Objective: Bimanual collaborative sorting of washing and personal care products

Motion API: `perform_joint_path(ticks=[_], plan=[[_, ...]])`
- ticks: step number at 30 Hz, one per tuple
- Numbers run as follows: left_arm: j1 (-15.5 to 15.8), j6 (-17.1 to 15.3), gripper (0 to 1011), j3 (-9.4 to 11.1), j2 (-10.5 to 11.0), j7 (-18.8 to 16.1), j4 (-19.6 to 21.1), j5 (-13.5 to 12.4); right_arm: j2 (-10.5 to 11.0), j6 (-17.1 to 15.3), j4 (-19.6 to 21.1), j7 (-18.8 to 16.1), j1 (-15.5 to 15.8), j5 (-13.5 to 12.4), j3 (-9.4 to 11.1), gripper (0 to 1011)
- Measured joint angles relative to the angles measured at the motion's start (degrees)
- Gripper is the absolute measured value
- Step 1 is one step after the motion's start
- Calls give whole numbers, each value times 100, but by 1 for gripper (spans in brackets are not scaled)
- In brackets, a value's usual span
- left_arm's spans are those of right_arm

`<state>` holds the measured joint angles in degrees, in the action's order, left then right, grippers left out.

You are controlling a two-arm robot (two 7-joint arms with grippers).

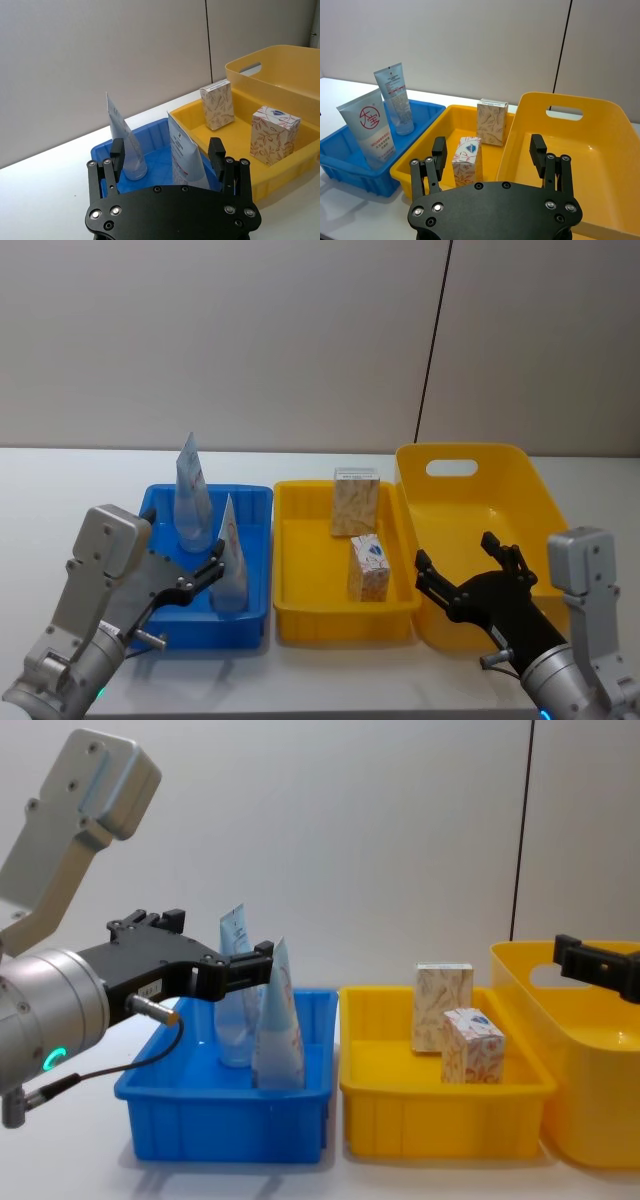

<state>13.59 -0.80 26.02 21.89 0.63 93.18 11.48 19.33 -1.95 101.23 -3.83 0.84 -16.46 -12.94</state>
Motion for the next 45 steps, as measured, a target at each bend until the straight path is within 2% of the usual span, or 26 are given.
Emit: perform_joint_path(ticks=[45], plan=[[0, 0, 1001, 0, 0, 0, 0, 0, 0, 0, 0, 0, 0, 0, 0, 1004]])
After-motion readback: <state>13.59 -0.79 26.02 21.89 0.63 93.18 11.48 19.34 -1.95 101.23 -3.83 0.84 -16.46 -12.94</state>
